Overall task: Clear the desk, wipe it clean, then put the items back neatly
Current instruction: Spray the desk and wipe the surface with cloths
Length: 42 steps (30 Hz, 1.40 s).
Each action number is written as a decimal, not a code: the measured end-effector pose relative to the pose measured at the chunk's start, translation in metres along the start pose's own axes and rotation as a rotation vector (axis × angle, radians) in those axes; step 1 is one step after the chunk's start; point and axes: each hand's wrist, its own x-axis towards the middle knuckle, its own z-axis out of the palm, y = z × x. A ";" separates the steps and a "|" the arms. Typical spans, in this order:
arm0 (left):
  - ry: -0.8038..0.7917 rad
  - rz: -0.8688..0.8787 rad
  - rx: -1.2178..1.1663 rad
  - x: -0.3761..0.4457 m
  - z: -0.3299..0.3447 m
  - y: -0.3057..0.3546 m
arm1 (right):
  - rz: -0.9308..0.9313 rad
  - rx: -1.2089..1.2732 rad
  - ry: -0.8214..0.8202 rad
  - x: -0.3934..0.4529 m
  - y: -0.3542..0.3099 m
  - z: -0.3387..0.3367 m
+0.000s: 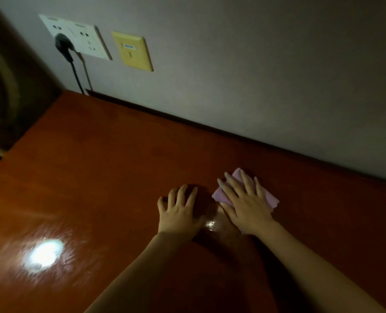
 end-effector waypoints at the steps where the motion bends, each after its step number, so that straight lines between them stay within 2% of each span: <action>1: 0.001 0.013 0.009 0.004 -0.002 0.001 | 0.015 -0.008 -0.010 -0.002 0.009 0.001; 6: 0.010 0.058 0.034 0.013 -0.006 0.001 | 0.200 0.046 0.051 0.015 0.039 -0.008; 11: 0.038 0.076 0.045 0.016 -0.007 -0.003 | 0.362 0.124 0.098 0.069 0.026 -0.025; 16: 0.048 0.065 0.035 0.025 -0.010 0.002 | 0.237 0.100 0.123 0.088 0.016 -0.030; 20: 0.044 0.014 0.023 0.030 -0.010 0.014 | 0.055 0.047 0.075 0.061 0.016 -0.023; 23: 0.019 0.002 0.027 0.032 -0.012 0.025 | -0.003 0.029 0.030 0.027 0.029 -0.012; 25: 0.015 0.005 0.031 0.034 -0.015 0.029 | 0.052 0.056 0.022 0.008 0.049 -0.006; 29: 0.020 0.023 0.058 0.038 -0.015 0.035 | 0.321 0.109 0.040 0.000 0.095 -0.007; 34: 0.004 0.055 0.102 0.043 -0.014 0.045 | 0.525 0.253 0.089 0.037 0.086 -0.021; 37: 0.012 0.086 0.122 0.044 -0.014 0.051 | 0.456 0.234 0.126 0.053 0.070 -0.022; 42: 0.010 0.078 0.119 0.044 -0.012 0.055 | 0.197 0.097 0.093 0.042 0.048 -0.014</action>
